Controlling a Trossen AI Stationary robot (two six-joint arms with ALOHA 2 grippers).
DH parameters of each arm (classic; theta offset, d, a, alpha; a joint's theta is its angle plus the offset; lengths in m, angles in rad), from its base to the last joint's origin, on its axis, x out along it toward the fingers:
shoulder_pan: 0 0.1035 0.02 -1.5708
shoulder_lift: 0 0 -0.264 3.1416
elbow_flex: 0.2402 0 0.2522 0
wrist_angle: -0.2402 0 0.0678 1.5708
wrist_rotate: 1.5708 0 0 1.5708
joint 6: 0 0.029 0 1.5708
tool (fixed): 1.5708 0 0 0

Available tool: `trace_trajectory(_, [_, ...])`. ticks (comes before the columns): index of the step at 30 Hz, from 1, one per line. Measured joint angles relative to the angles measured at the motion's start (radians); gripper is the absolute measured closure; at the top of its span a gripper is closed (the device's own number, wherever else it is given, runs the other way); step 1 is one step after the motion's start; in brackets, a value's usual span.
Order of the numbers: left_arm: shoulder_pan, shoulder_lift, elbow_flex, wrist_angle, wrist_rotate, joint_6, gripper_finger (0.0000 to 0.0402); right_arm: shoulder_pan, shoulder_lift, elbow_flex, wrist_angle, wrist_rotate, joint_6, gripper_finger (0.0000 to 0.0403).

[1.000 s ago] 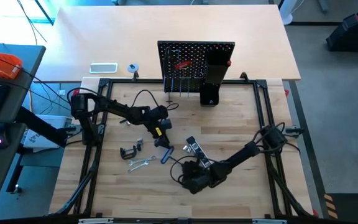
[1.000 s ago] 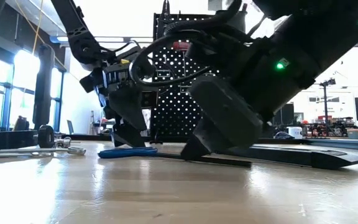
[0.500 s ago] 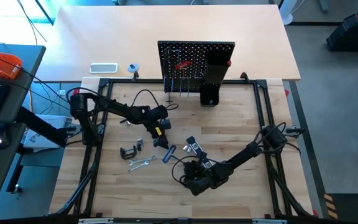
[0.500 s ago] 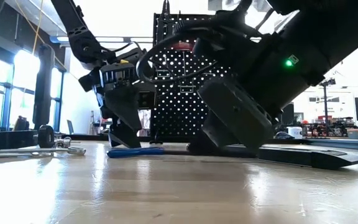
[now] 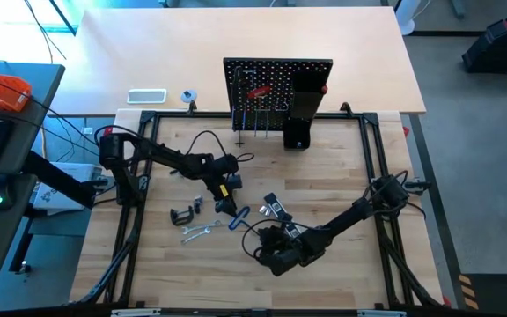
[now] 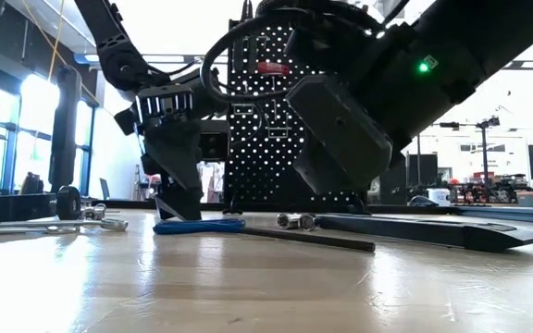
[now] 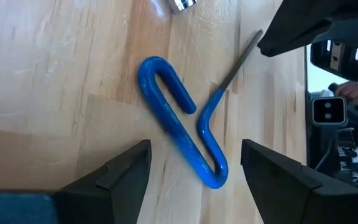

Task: Hang tools onto peg board
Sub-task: Put the pick tool into the top black bin on the peg board

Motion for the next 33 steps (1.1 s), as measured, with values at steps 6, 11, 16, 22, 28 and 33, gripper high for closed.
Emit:
trace_trajectory(6, [-0.003,-0.071,-0.001,-0.046,-0.049,0.033,0.0160,0.023,-0.030,0.001,-0.053,-0.058,0.044,0.0402])
trace_trajectory(11, [-0.023,-0.092,-0.001,-0.057,-0.055,0.019,0.0160,0.064,-0.054,0.002,-0.145,-0.104,0.133,0.0378])
trace_trajectory(16, [-0.054,-0.082,-0.001,-0.074,-0.107,0.035,0.0160,0.090,-0.054,0.002,-0.213,-0.120,0.237,0.0304])
trace_trajectory(22, [-0.070,-0.082,-0.001,-0.047,-0.127,0.019,0.0160,0.064,-0.049,0.002,-0.228,-0.162,0.247,0.0260])
trace_trajectory(28, [-0.087,-0.082,-0.001,-0.046,-0.155,0.015,0.0160,0.033,-0.009,0.005,-0.178,-0.236,0.223,0.0291])
trace_trajectory(33, [-0.093,-0.082,-0.001,-0.054,-0.166,0.008,0.0160,0.019,0.015,0.006,-0.127,-0.290,0.201,0.0370])
